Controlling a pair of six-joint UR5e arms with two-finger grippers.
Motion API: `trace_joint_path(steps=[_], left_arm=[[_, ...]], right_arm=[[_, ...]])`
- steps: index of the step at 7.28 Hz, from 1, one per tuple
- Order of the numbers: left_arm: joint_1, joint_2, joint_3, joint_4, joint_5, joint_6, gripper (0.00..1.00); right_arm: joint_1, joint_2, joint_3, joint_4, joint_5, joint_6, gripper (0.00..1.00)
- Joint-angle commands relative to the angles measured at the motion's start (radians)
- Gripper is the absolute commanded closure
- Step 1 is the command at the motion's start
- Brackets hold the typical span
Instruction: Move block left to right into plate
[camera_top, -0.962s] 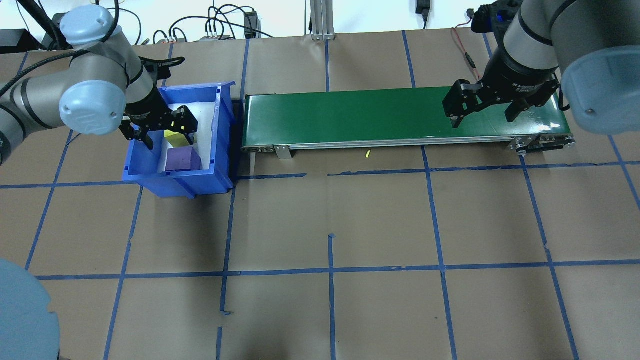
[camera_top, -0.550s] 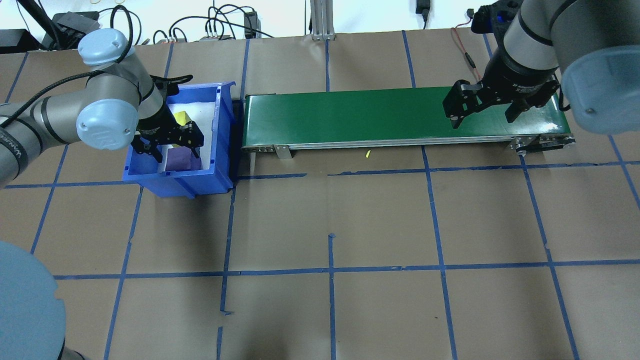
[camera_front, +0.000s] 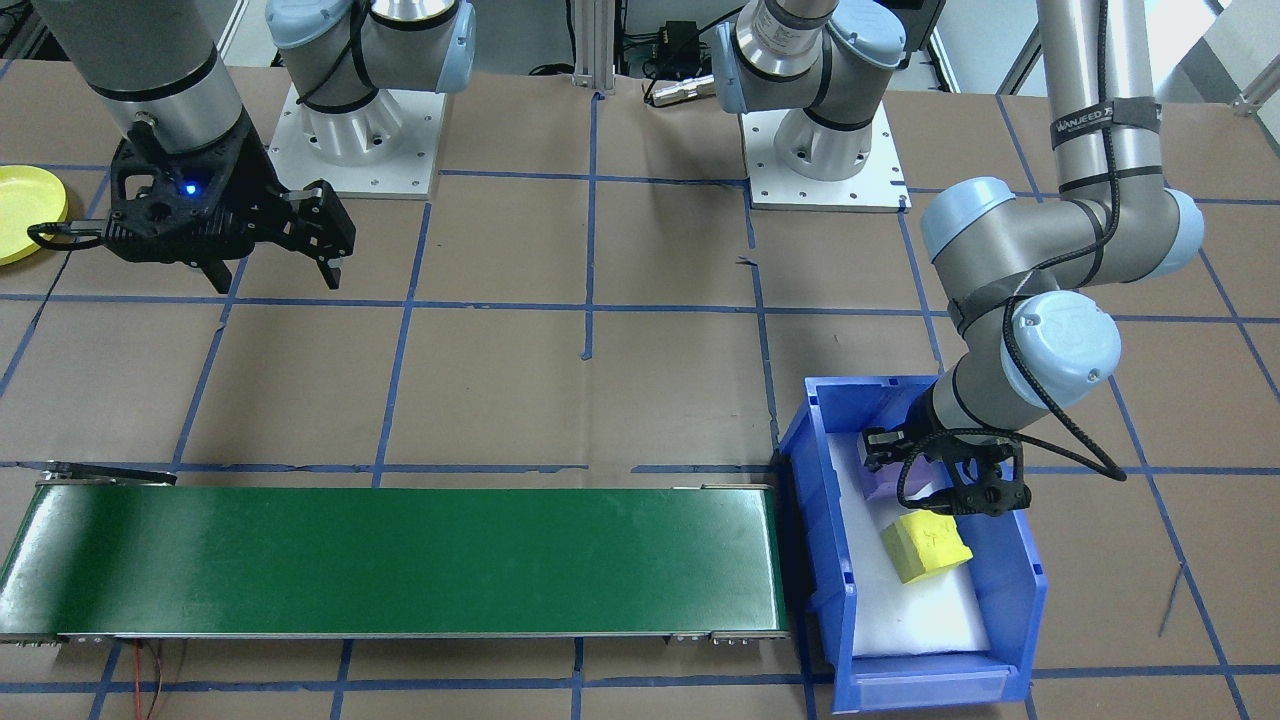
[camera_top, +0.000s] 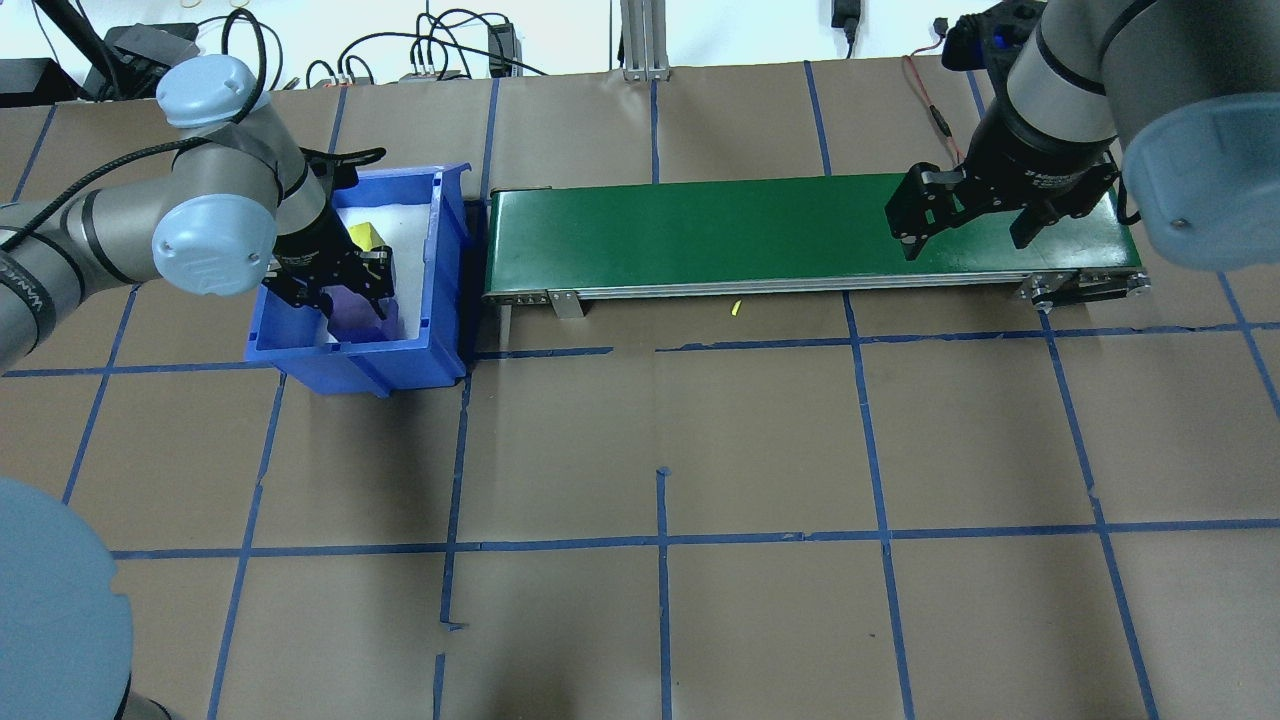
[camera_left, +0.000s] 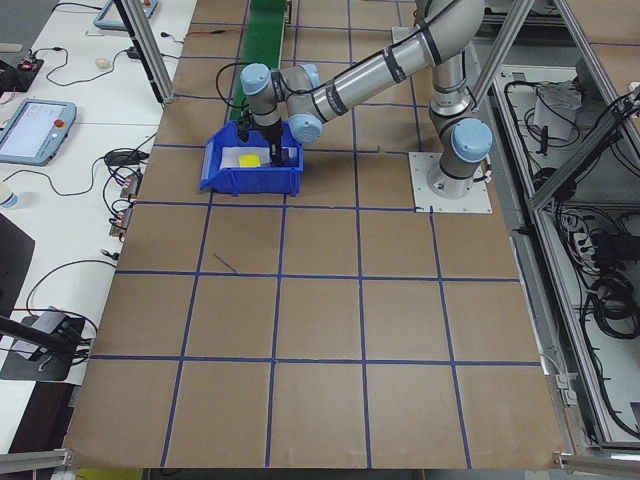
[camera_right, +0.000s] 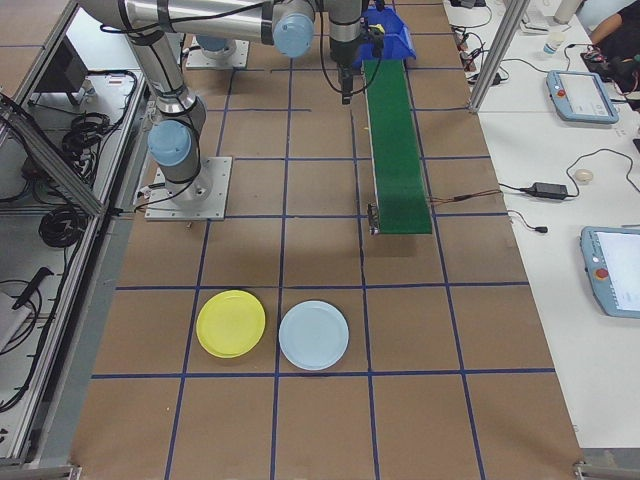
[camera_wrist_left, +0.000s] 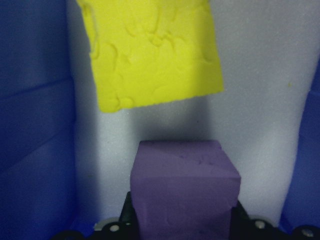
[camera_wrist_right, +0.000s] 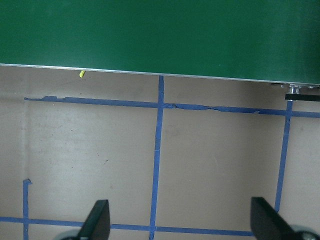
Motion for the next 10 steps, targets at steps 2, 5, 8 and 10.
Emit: trace_joint_path(steps=[2, 5, 8, 10], left_arm=[[-0.002, 0.046, 0.136, -0.092, -0.004, -0.016, 0.76], [-0.040, 0.049, 0.254, -0.136, -0.083, -0.040, 0.74], [-0.184, -0.007, 0.269, -0.045, -0.084, -0.195, 0.74], [-0.259, -0.059, 0.270, 0.027, -0.076, -0.243, 0.74]], right_arm=[[0.001, -0.001, 0.002, 0.004, 0.001, 0.004, 0.00], [0.001, 0.000, 0.003, 0.004, 0.035, 0.014, 0.00], [0.001, -0.003, 0.035, -0.010, 0.038, 0.010, 0.00], [0.001, -0.006, 0.034, -0.010, 0.023, -0.001, 0.00]])
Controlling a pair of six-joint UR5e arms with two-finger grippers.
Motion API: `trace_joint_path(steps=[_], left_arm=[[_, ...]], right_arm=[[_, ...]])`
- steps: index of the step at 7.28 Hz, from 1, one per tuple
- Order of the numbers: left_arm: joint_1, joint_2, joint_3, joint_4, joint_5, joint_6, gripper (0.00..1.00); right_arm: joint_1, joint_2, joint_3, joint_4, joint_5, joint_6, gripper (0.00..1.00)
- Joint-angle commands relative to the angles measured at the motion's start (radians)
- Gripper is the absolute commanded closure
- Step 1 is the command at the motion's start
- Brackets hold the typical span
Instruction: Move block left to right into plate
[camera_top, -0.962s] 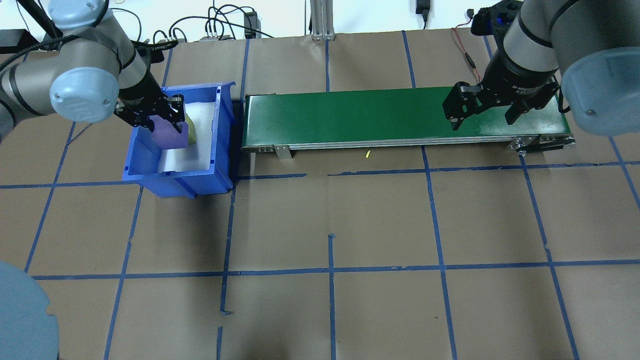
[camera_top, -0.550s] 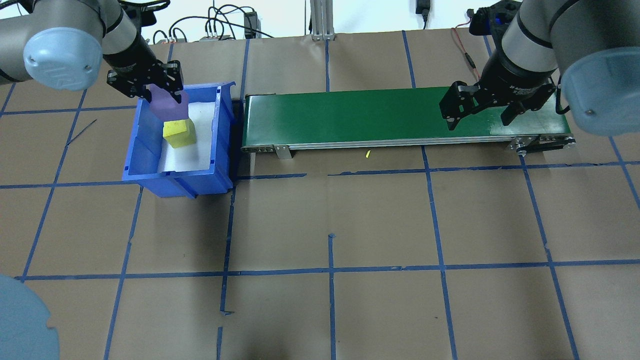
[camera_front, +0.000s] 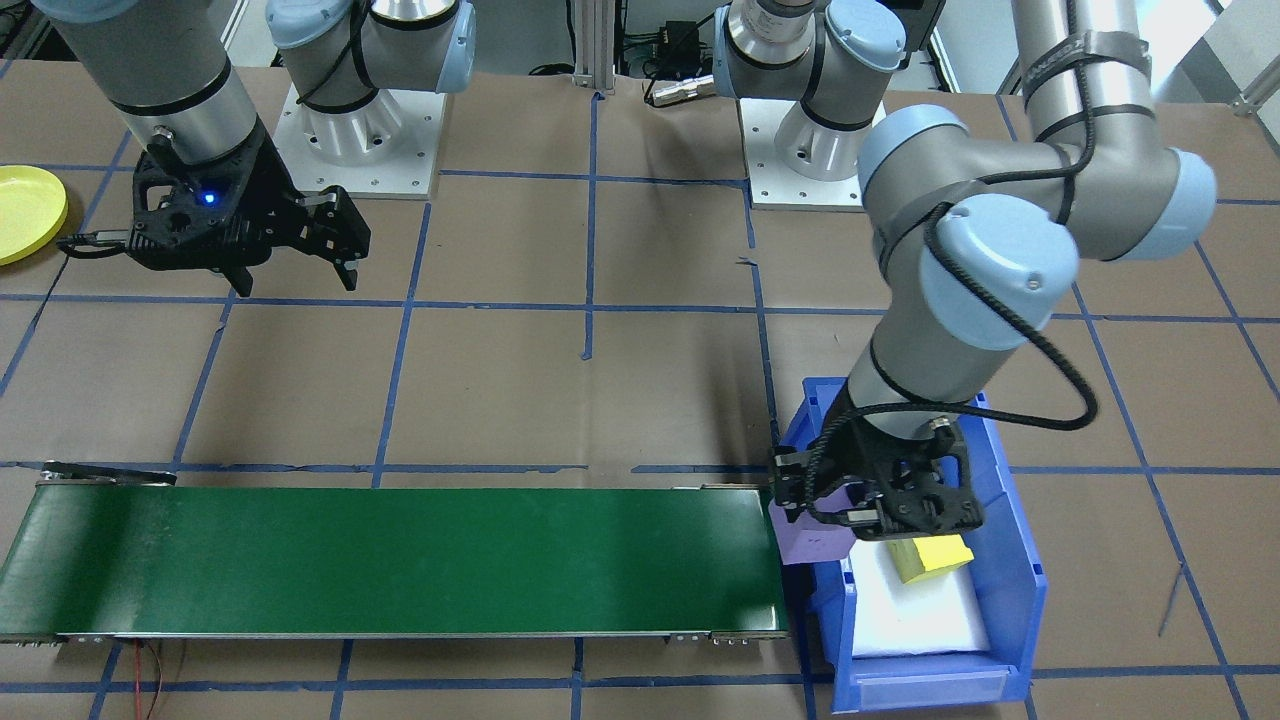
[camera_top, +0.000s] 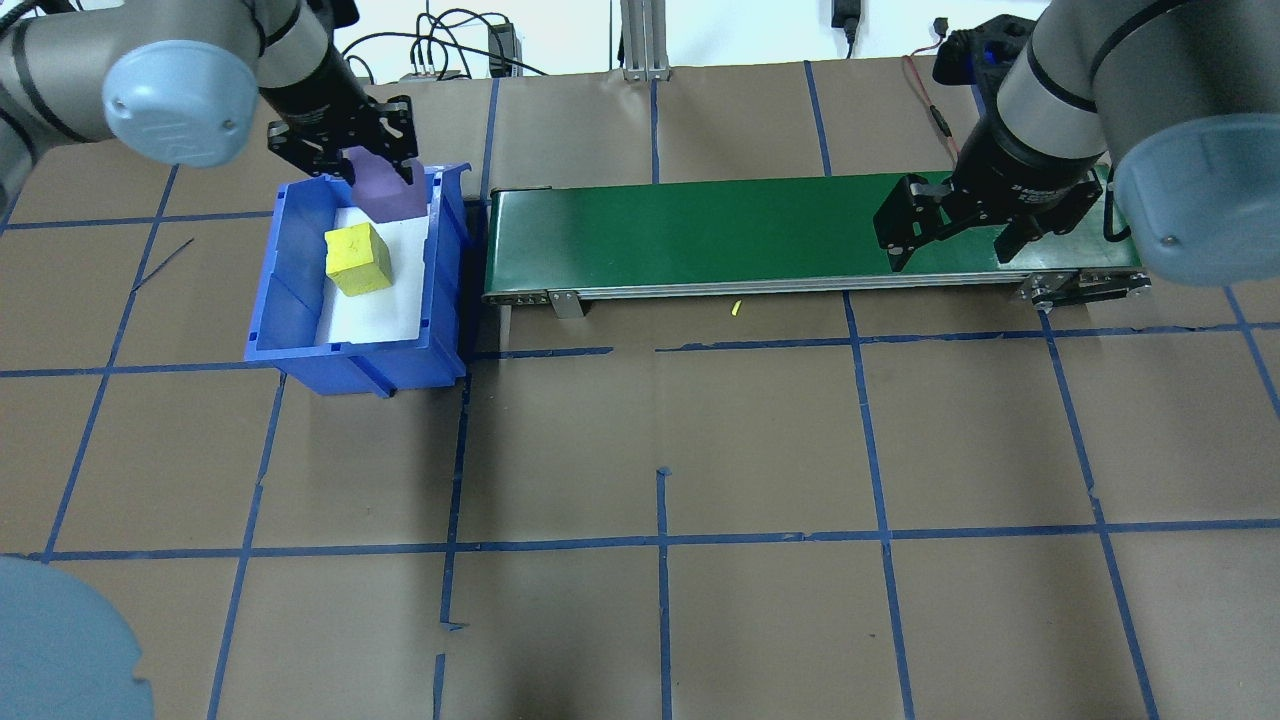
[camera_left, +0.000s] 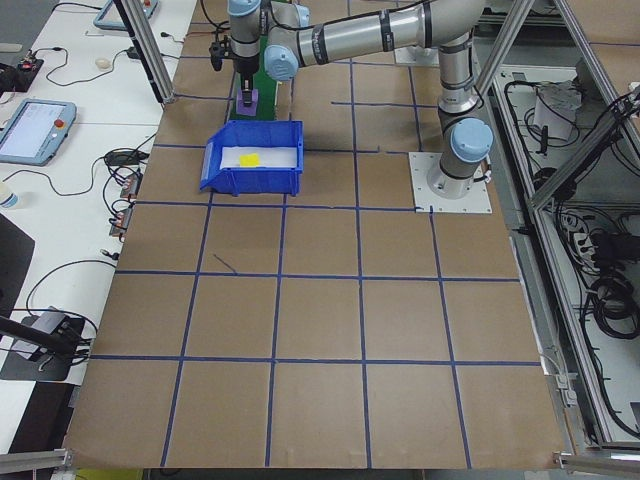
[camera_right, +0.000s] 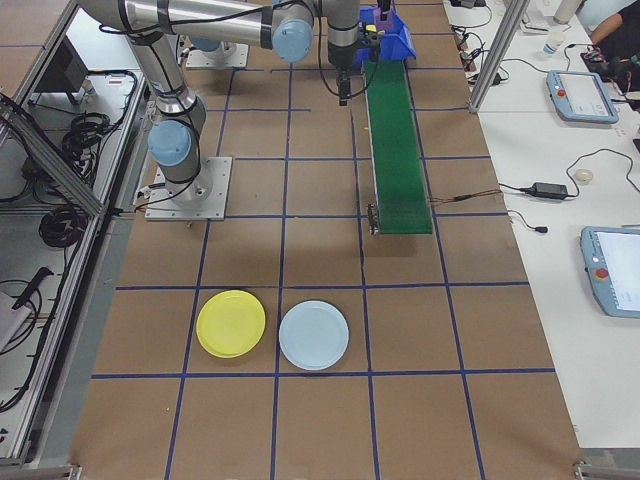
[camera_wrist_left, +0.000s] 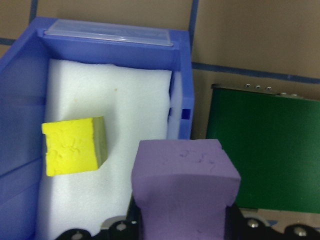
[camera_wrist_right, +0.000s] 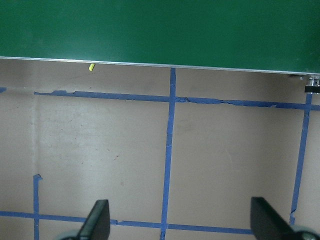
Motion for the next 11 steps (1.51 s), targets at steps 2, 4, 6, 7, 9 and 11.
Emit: trace_joint_path(steps=[2, 4, 6, 7, 9, 11], left_arm=[[-0.061, -0.081, 0.001, 0.104, -0.004, -0.031, 0.67], [-0.068, -0.107, -0.016, 0.137, -0.013, -0.044, 0.17], [-0.074, -0.103, -0.036, 0.137, -0.015, -0.047, 0.00], [-0.077, -0.065, -0.034, 0.125, -0.015, -0.041, 0.00], [-0.043, 0.041, -0.022, 0.000, 0.007, 0.017, 0.00], [0.088, 0.037, -0.037, -0.007, 0.038, 0.035, 0.00]], right_arm=[[-0.003, 0.002, -0.002, 0.000, 0.005, 0.011, 0.00], [-0.020, 0.036, -0.009, -0.046, 0.011, -0.001, 0.00], [-0.063, 0.129, -0.068, -0.115, 0.012, -0.003, 0.00], [-0.066, 0.168, -0.070, -0.158, 0.014, 0.003, 0.00], [-0.067, 0.269, -0.079, -0.262, 0.044, 0.008, 0.01], [-0.066, 0.309, -0.099, -0.292, 0.099, 0.023, 0.01]])
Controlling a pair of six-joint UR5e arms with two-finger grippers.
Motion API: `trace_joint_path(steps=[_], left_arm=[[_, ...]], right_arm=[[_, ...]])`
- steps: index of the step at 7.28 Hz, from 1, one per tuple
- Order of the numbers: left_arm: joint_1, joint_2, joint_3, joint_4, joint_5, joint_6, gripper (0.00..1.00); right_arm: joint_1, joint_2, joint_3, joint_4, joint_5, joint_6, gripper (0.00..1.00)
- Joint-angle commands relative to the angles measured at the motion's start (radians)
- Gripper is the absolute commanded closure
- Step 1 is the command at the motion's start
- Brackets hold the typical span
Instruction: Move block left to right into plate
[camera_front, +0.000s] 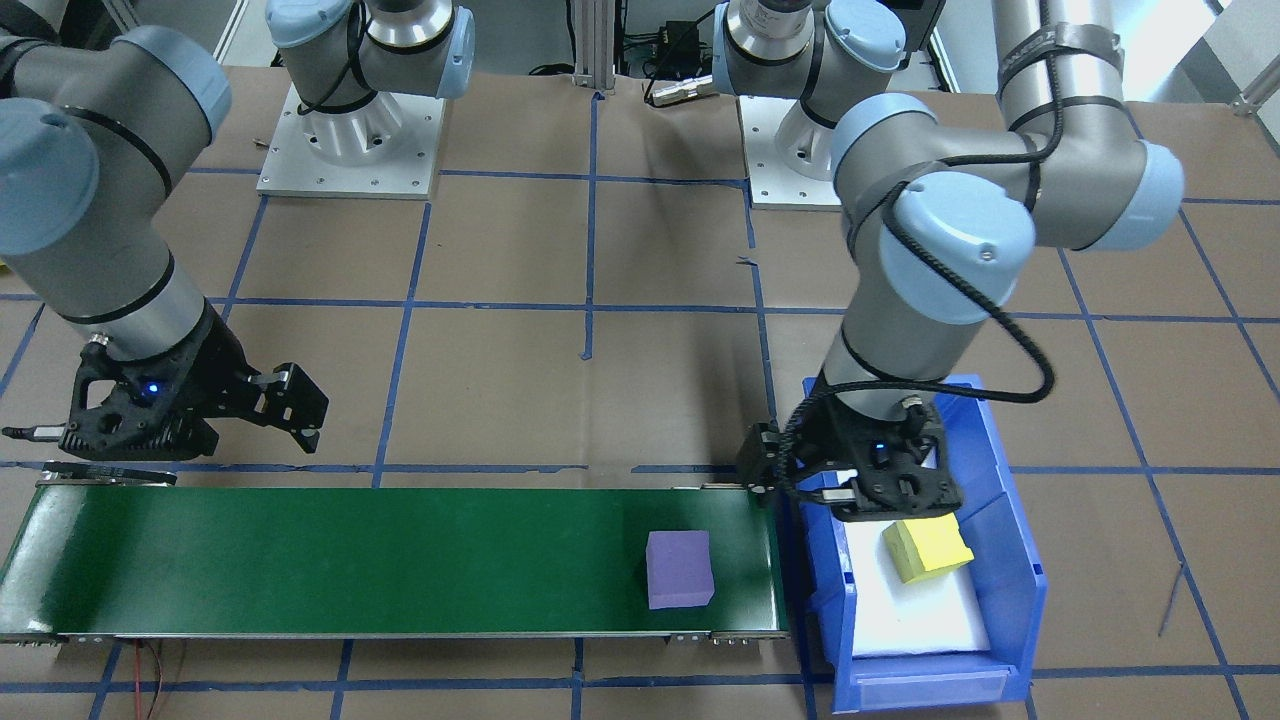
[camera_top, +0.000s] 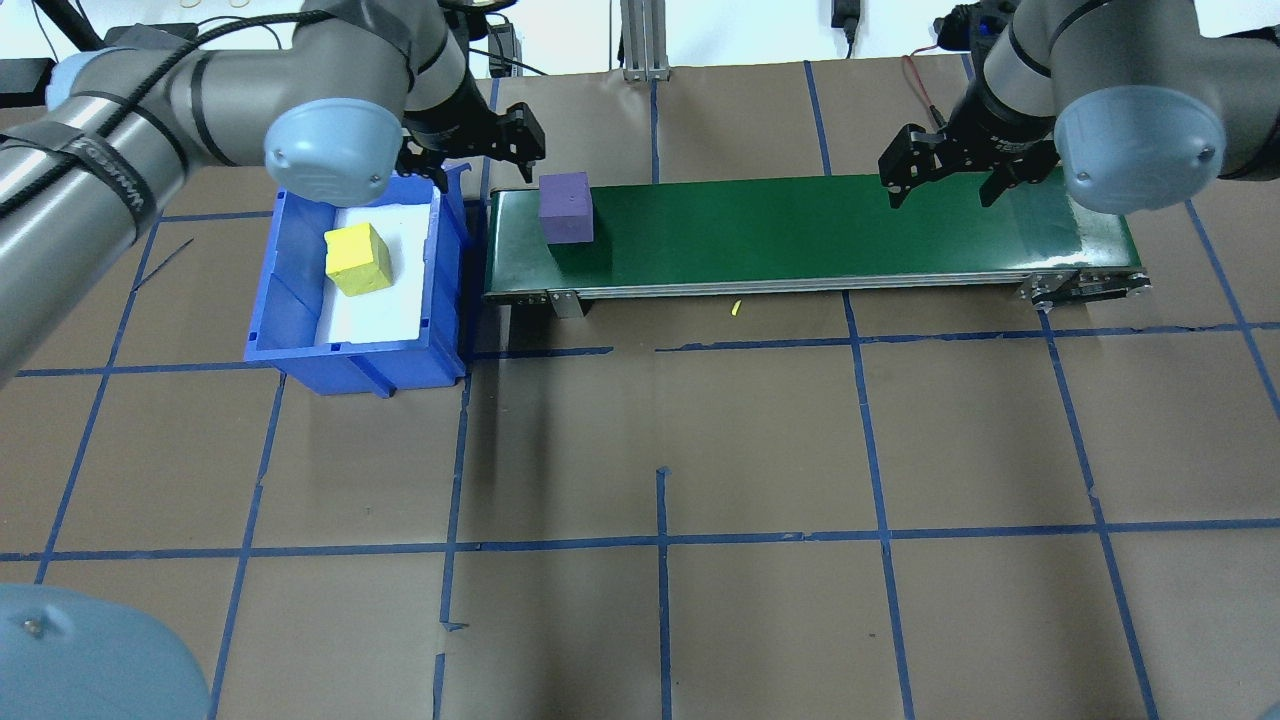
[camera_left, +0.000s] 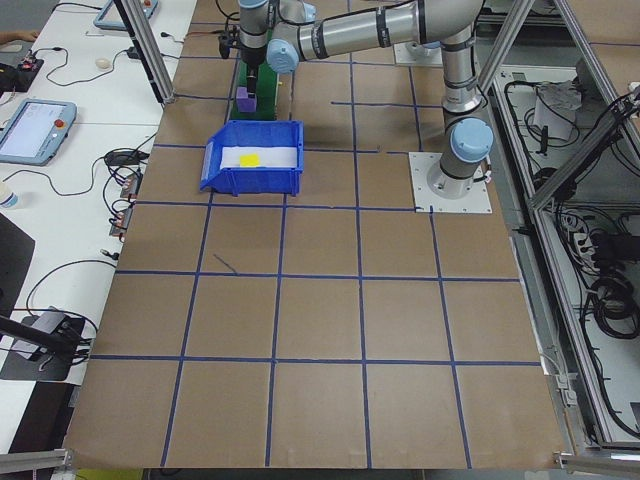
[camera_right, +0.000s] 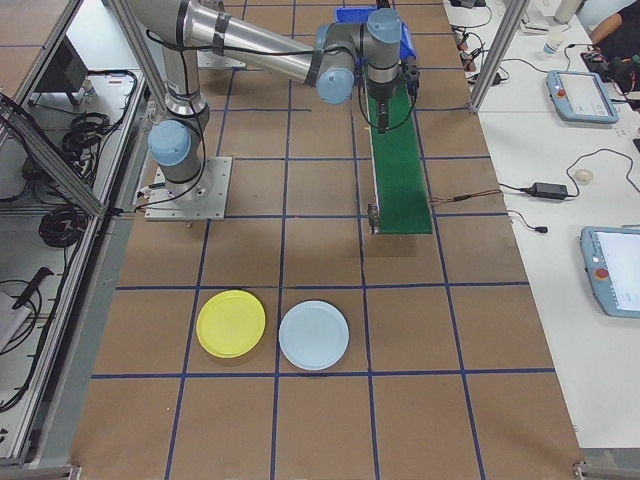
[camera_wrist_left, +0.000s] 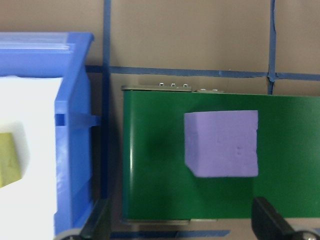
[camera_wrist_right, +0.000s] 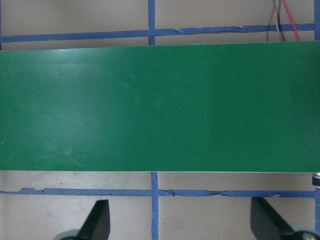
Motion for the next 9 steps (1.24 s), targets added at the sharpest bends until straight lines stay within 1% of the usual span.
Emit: trace_joint_path(steps=[1, 2, 3, 4, 5, 6, 7, 8, 9], left_arm=[[0.113, -0.015, -0.014, -0.007, 0.019, 0.061, 0.00], [0.182, -0.038, -0.008, -0.001, 0.010, 0.072, 0.00], [0.211, -0.051, -0.016, -0.001, 0.007, 0.063, 0.00], [0.211, -0.071, -0.029, 0.008, 0.008, 0.054, 0.00], [0.211, -0.087, -0.067, 0.031, 0.019, 0.056, 0.00], [0.211, -0.087, -0.113, 0.096, 0.019, 0.055, 0.00], [0.211, -0.088, -0.134, 0.118, 0.019, 0.055, 0.00], [0.211, -0.096, -0.132, 0.118, 0.016, 0.050, 0.00], [0.211, -0.102, -0.132, 0.118, 0.009, 0.038, 0.01]], right_arm=[[-0.002, 0.043, -0.057, -0.019, 0.046, 0.003, 0.01], [-0.002, 0.082, -0.109, -0.018, 0.082, 0.005, 0.00], [-0.002, 0.122, -0.137, -0.018, 0.092, 0.008, 0.00], [-0.002, 0.129, -0.125, -0.018, 0.108, 0.011, 0.00], [-0.009, 0.130, -0.124, -0.018, 0.181, 0.066, 0.00], [-0.009, 0.132, -0.125, -0.019, 0.214, 0.080, 0.00], [-0.009, 0.141, -0.131, -0.019, 0.217, 0.075, 0.00], [-0.009, 0.158, -0.121, -0.019, 0.219, 0.077, 0.00], [-0.009, 0.156, -0.113, -0.019, 0.222, 0.080, 0.00]])
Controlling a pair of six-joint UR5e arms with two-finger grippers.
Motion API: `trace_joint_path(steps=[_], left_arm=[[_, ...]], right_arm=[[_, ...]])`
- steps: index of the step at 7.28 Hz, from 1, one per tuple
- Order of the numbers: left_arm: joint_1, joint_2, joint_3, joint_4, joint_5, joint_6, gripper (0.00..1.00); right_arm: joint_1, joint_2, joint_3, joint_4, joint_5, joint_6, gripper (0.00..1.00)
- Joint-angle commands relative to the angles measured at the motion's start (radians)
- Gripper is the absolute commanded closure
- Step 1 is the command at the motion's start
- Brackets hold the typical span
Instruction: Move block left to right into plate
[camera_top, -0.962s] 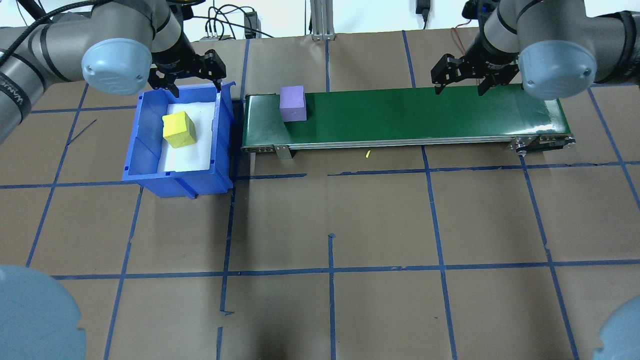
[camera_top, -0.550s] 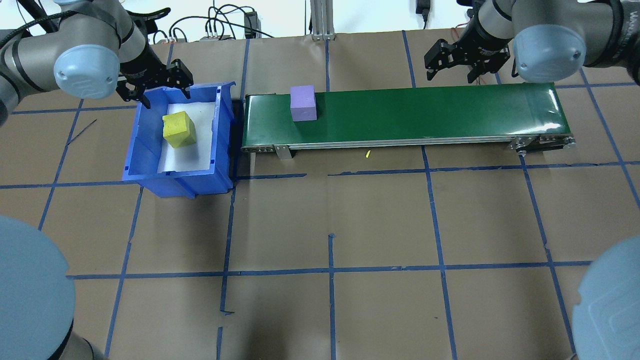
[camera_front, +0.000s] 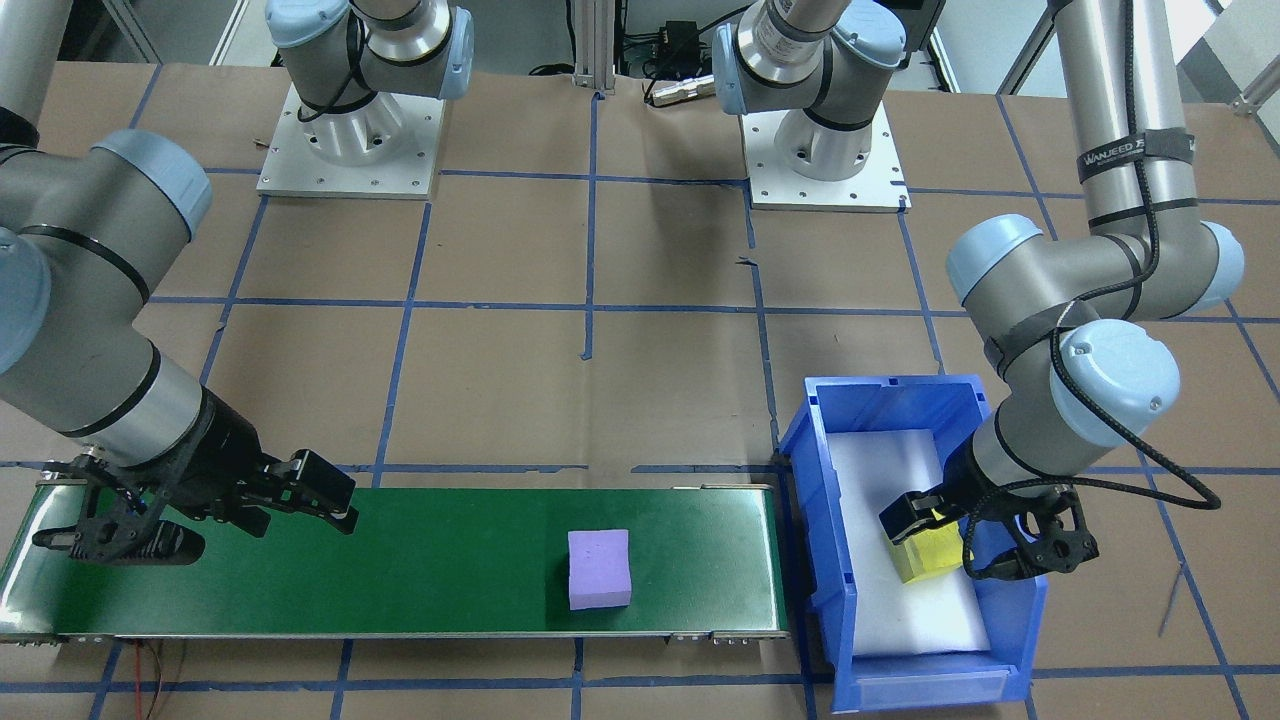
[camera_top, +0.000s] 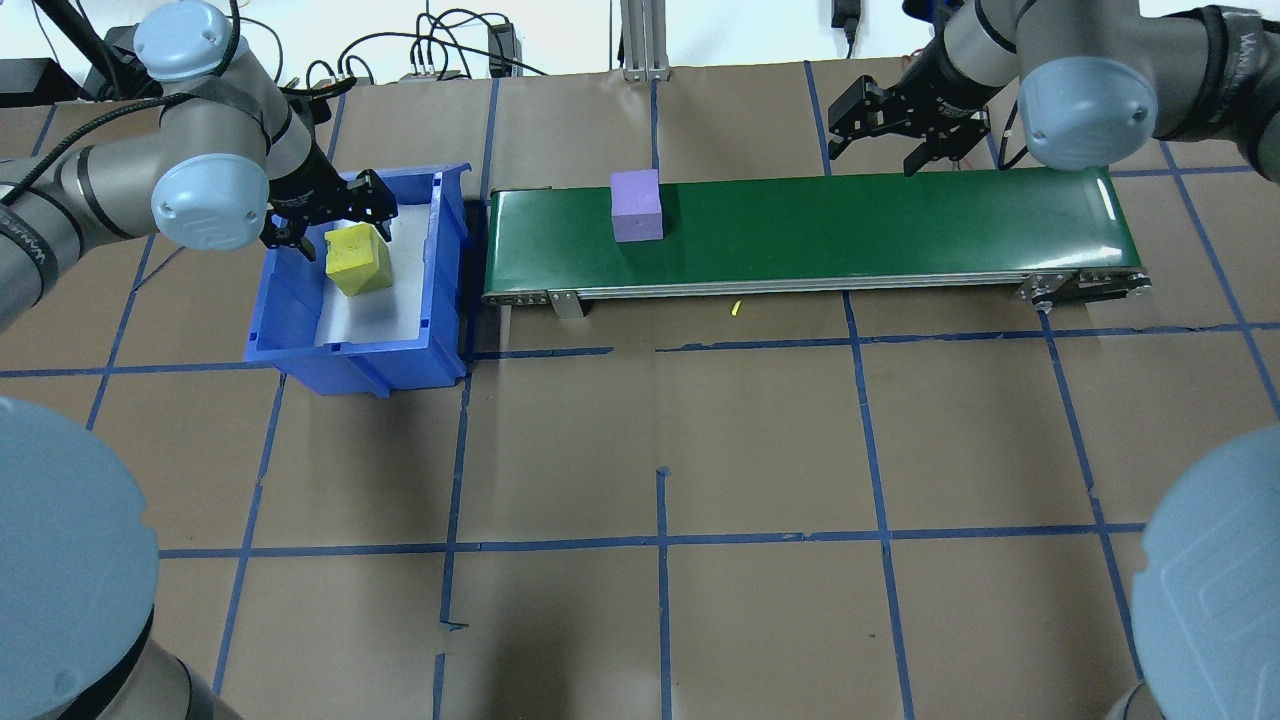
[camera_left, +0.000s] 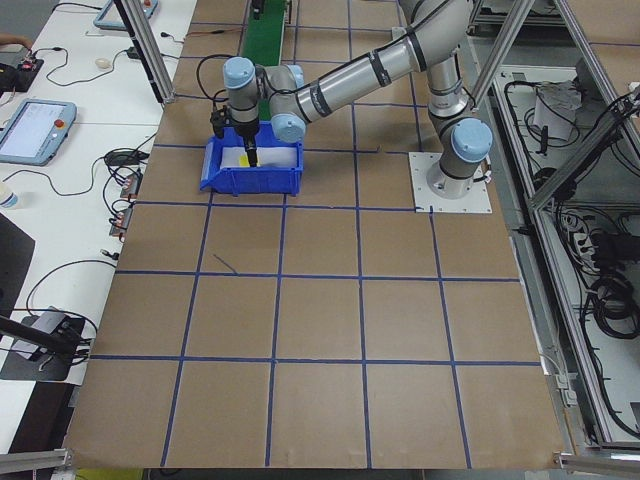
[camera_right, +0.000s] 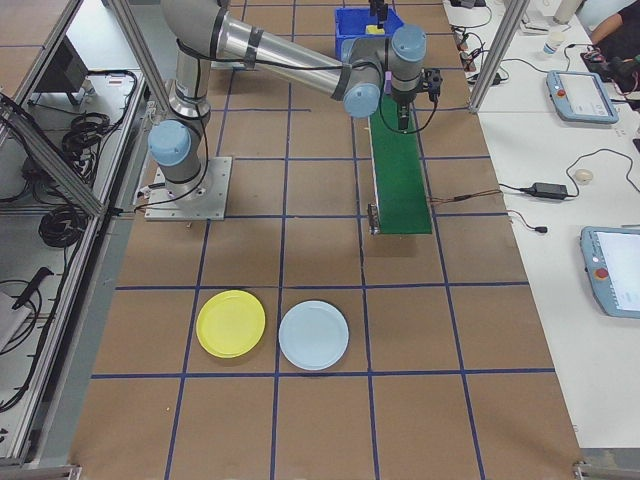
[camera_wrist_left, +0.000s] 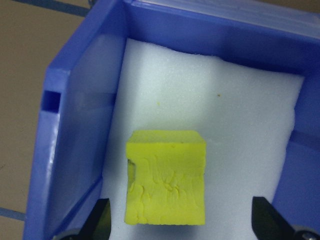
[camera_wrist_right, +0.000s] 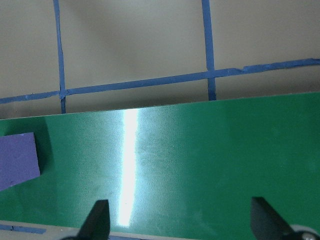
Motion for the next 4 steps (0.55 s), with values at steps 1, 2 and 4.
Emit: trace_joint_path(steps=[1, 2, 4], left_arm=[[0.000, -0.017, -0.003, 0.008, -0.008, -0.011, 0.02], [0.000, -0.026, -0.004, 0.016, -0.008, -0.010, 0.03], [0.000, -0.038, -0.004, 0.038, -0.007, 0.004, 0.19]], right_arm=[[0.000, 0.009, 0.012, 0.000, 0.030, -0.004, 0.00], [0.000, 0.027, 0.012, 0.000, 0.039, -0.038, 0.00], [0.000, 0.062, 0.006, 0.011, 0.071, -0.047, 0.00]])
